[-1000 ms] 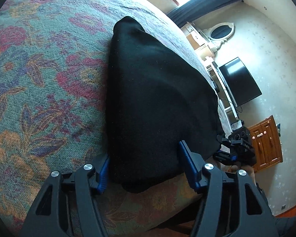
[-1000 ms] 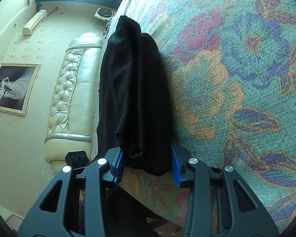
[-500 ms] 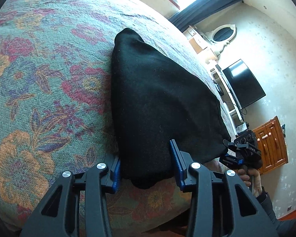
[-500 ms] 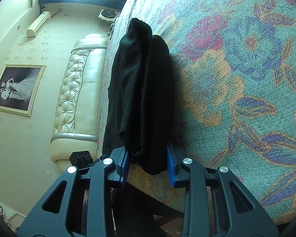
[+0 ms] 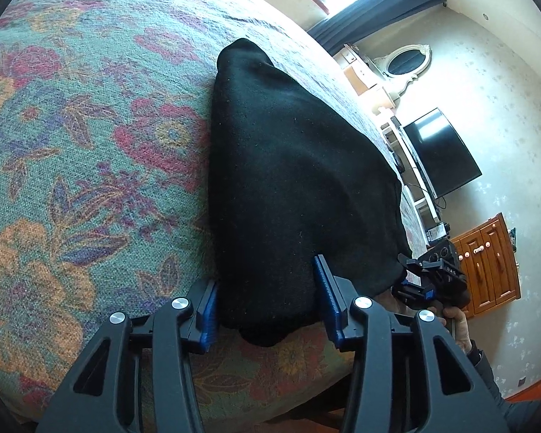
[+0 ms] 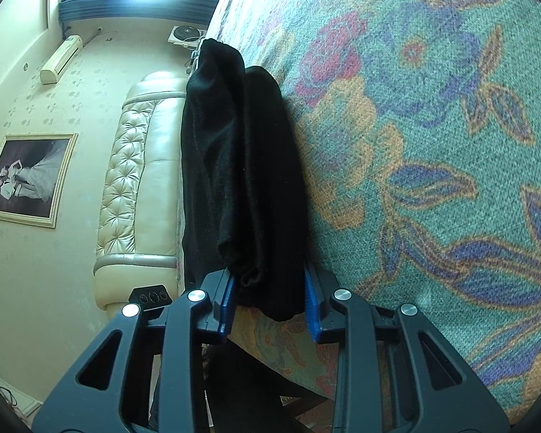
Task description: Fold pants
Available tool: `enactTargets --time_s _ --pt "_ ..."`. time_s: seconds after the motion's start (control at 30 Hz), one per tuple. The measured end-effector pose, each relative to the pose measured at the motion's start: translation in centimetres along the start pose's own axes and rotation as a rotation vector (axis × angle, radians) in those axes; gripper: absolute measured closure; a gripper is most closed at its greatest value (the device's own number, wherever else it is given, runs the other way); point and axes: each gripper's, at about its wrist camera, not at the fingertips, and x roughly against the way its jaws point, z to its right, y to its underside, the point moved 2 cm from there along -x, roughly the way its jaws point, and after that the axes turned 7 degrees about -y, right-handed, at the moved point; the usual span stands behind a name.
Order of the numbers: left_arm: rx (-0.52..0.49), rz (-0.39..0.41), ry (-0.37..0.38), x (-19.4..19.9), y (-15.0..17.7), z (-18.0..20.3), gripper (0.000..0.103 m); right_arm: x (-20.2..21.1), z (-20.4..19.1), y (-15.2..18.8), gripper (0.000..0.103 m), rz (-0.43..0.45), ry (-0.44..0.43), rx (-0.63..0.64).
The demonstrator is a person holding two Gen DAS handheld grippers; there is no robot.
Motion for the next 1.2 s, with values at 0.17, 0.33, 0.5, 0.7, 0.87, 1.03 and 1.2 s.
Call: enactTargets --time_s 0.17,0.33,0.5,0.7,0.87,1.03,1.2 --pt "0.005 -0.001 0.003 0.6 0.3 0.5 0.056 0.2 -0.6 0.5 0.070 0.005 0.014 0.016" --pt "0.012 0.006 0.037 2.6 0.5 -0.5 0.052 0.8 -1.4 0.3 0.057 -0.015 0.022 0.026" --pt "-0.009 0.089 0.002 5.4 -0.7 -1.7 0.030 2.1 -3.5 -2.4 0.028 0.057 0.083 0.104" --pt "-0.003 0.142 -0.058 2.9 -6.8 -2.3 0.026 -0.7 -3.5 -8.7 0.025 0.093 0.014 0.071" --pt "-0.001 0.100 -0.089 -1.9 -11.2 -1.9 0.026 -3.8 -3.7 -12.3 0.048 0.121 0.011 0.070" --pt "-0.069 0.055 -0.189 -5.0 -11.6 -2.1 0.025 -5.2 -1.8 -13.2 0.079 0.116 0.079 0.068" --pt "-0.082 0.096 -0.167 -4.3 -10.6 -2.4 0.024 -5.1 -1.9 -13.5 0.075 0.122 0.025 0.080"
